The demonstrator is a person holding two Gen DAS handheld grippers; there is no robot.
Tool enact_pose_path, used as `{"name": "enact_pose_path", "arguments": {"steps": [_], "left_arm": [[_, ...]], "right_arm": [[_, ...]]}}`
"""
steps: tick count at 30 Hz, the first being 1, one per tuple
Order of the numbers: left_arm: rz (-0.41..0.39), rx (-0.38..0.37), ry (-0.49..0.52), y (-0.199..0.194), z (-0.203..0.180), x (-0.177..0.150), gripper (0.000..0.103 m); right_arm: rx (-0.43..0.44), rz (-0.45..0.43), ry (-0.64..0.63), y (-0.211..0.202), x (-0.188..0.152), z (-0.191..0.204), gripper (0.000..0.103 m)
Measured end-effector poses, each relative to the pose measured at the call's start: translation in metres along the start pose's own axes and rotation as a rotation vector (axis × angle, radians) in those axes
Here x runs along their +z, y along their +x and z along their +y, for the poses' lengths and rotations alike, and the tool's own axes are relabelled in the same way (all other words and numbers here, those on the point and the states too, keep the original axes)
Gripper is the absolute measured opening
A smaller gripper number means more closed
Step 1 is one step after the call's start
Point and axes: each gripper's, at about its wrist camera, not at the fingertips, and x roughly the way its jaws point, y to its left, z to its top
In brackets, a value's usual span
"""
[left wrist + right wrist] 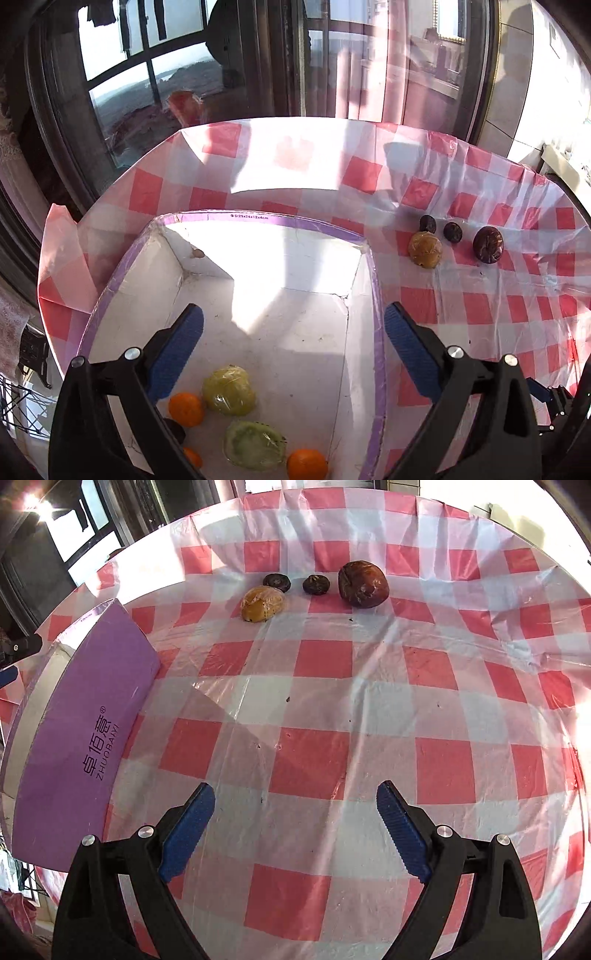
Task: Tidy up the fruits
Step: 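Move the left tool to the wrapped yellow fruit while the right tool approaches the large brown fruit, then grasp the wrapped yellow fruit with the left tool while the right tool grasps the large brown fruit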
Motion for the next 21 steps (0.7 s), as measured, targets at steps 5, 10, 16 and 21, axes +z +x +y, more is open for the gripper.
{"name": "enact_pose_path", "arguments": {"steps": [5,10,16,21], "left_arm": [[0.055,-0.141,0.069,0.031,-0.107,0.018,0.100],[0.210,-0.152,-0.026,0.082,-0.145,0.001,0.100],[0.316,-0.089,0.011,0.117,-0.140,-0.028,0.100],[0.357,-0.037,0.059,0.140,-0.141,-0.035,0.100]], "right_arm": [[-0.045,-0.014,-0.041,0.036,0.030,-0.033,0.086],[-0.069,-0.054,-0.084,0.068,0.076,-0.054,0.086],[-0.056,-0.109,-0.121,0.105,0.141,-0.067,0.086],[-0.016,-0.134,-0.135,0.128,0.184,-0.069,0.086]]}}
